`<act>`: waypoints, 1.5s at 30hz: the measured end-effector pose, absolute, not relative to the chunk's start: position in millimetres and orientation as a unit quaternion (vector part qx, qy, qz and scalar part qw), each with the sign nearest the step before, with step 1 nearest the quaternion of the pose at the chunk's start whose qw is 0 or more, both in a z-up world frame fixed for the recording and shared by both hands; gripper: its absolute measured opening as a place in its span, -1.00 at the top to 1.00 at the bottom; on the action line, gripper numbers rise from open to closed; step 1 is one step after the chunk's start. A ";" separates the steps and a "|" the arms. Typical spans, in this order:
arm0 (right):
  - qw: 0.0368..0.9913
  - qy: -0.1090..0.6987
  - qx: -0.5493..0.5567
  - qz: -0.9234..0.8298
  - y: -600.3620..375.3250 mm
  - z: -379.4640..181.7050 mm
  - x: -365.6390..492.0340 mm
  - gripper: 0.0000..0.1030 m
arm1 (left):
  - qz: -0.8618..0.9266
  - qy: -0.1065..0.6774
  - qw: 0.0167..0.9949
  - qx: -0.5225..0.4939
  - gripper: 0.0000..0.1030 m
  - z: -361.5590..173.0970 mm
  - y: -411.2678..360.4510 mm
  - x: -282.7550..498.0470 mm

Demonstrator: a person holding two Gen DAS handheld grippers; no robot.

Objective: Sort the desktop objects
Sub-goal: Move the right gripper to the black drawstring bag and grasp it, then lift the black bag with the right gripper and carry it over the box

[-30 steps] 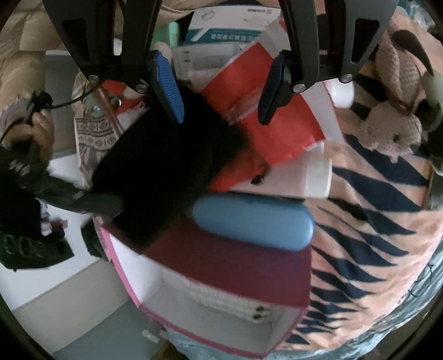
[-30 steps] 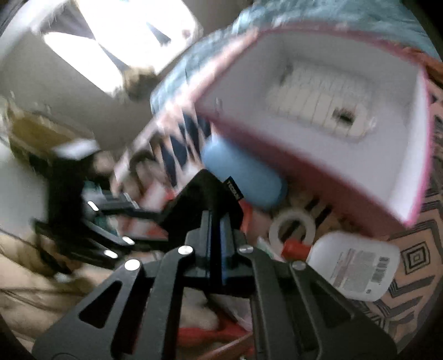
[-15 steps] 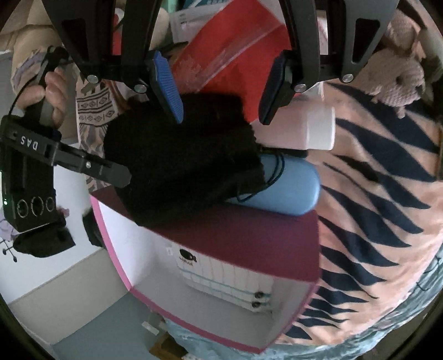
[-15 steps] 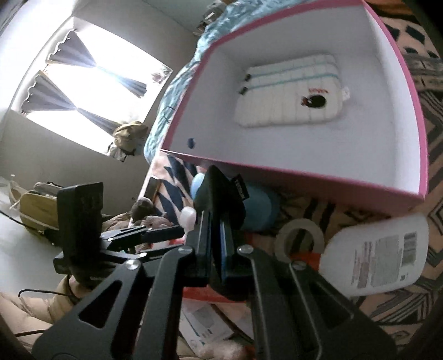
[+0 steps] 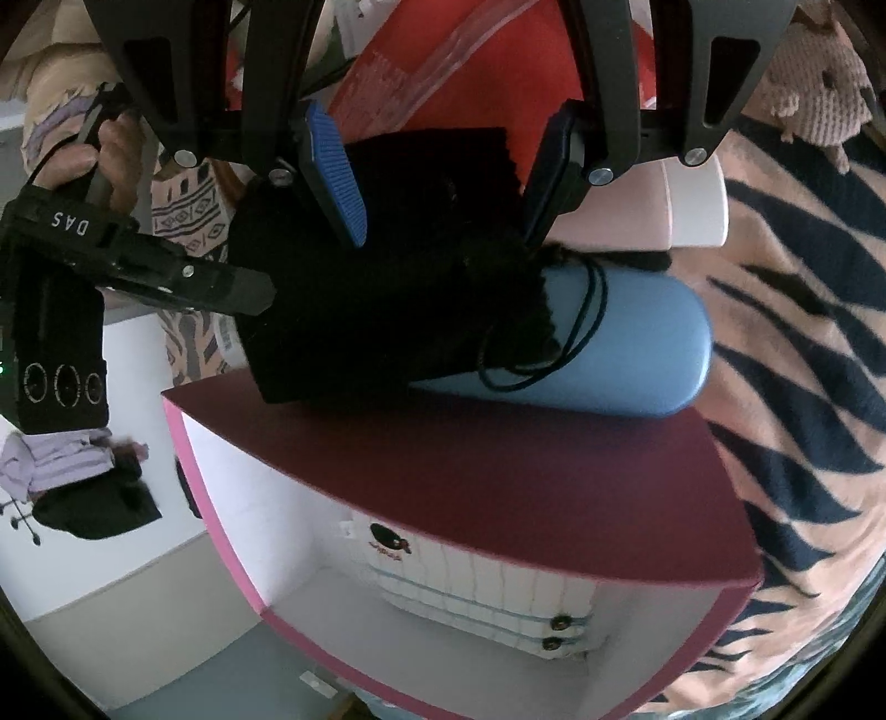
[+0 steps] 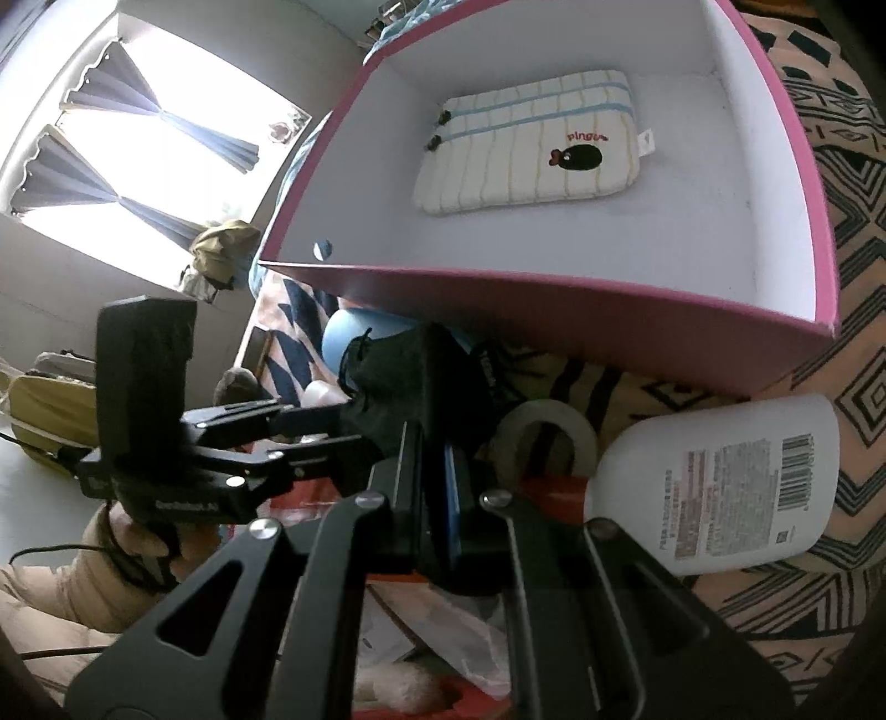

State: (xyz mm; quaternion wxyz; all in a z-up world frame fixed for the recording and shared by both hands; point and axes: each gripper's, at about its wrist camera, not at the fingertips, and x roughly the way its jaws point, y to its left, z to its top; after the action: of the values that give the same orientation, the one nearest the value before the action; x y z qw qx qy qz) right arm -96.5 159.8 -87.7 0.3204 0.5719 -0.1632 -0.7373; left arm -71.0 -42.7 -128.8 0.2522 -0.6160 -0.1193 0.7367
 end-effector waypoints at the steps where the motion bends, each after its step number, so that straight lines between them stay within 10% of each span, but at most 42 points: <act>1: 0.323 -0.164 0.571 -0.737 159.8 -87.3 -96.3 0.82 | 0.737 -0.120 0.254 -0.615 0.06 -128.3 -43.1 -70.9; 22: 0.350 -0.148 0.539 -0.751 150.1 -62.5 -89.8 0.82 | 0.762 -0.126 0.273 -0.574 0.50 -101.1 -35.7 -90.9; 29: 0.323 -0.131 0.568 -0.746 148.7 -84.4 -94.8 0.82 | 0.730 -0.133 0.254 -0.620 0.02 -134.0 -37.2 -95.9; 37: 0.321 -0.138 0.583 -0.734 150.6 -97.7 -102.3 0.79 | 0.720 -0.156 0.272 -0.619 0.02 -141.7 -38.9 -99.1; 45: 0.348 -0.130 0.559 -0.741 145.8 -80.5 -94.7 0.79 | 0.740 -0.154 0.260 -0.601 0.70 -128.0 -43.9 -95.7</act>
State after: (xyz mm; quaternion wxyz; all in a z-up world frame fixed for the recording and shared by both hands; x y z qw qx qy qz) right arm -94.7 145.8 -80.5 0.3480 0.5591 -0.1295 -0.7413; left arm -95.7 -43.9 -128.0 0.2600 -0.6008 -0.1537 0.7401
